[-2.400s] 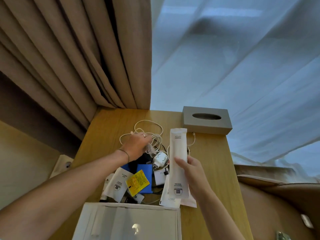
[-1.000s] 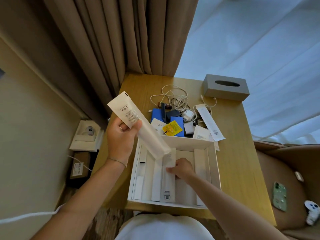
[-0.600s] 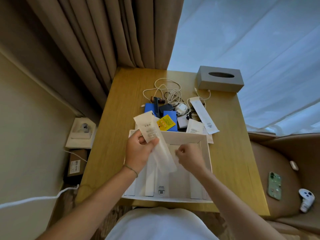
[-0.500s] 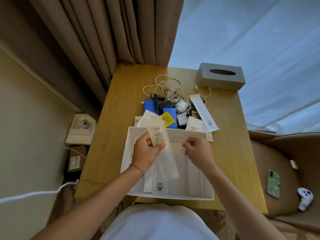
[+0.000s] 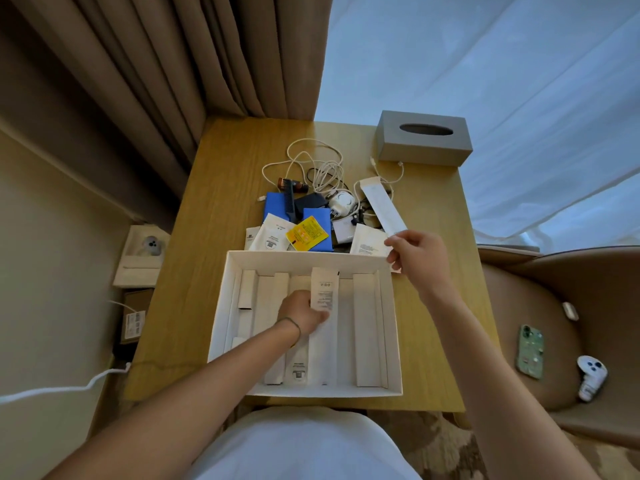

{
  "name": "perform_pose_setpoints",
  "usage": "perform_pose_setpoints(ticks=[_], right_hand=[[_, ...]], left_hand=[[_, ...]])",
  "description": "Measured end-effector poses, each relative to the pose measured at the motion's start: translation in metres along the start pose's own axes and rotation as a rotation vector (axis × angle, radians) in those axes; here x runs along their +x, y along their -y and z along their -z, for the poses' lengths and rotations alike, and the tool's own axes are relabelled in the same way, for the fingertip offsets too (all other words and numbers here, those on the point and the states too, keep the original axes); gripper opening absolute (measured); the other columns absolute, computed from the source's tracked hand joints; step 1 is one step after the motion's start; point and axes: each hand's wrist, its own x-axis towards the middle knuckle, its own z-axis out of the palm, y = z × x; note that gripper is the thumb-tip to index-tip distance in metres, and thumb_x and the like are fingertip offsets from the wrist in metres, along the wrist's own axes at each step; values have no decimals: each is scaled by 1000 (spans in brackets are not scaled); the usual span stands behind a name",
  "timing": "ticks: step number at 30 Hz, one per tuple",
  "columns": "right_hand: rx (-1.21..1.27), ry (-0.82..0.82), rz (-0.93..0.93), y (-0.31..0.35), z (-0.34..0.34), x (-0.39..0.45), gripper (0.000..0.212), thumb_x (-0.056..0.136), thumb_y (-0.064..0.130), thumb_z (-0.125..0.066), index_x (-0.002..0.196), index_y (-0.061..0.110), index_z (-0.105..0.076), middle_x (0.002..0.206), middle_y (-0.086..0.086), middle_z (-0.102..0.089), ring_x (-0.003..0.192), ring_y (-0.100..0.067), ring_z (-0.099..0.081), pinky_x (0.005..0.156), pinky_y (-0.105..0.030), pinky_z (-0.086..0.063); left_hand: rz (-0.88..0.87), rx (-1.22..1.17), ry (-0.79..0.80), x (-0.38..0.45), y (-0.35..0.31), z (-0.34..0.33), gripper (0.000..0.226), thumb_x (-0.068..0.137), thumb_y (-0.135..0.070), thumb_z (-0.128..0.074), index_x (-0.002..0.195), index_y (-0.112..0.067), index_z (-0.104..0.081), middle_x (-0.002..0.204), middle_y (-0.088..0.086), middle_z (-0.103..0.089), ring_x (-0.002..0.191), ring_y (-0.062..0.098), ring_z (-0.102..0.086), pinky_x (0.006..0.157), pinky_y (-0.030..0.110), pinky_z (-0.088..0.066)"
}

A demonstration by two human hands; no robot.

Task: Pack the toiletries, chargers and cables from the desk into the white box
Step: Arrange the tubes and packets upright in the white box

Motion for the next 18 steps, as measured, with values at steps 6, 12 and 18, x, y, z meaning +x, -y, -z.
perform_pose_setpoints(ticks=[6,12,18], right_hand=[[-34,-79,-64,-15,8,64,17,92,12,-60,85,13,-75,73,-5,-73,62,-13,-63,60,-27,-52],[-269,-53,-71,-46,-8,127,22,93,14,-58,108,11,-75,104,-5,-74,88,-20,-69,80,-40,-60],[-412,-42,-51,-67,-21,164,33,91,8,-60,123,13,-65,128,-8,-64,110,-23,-61,76,-29,-48]], left_hand=[[3,428,-68,8,4,-11,36,89,-47,-65,106,-16,-65,112,5,-69,101,26,-65,74,30,-49],[-34,699,-92,15,4,-10,44,88,-60,-57,104,-20,-64,107,1,-68,96,21,-65,69,29,-45],[-64,733,-168,-5,-3,1,35,98,-51,-45,90,-23,-64,93,-2,-71,82,17,-66,59,26,-38]])
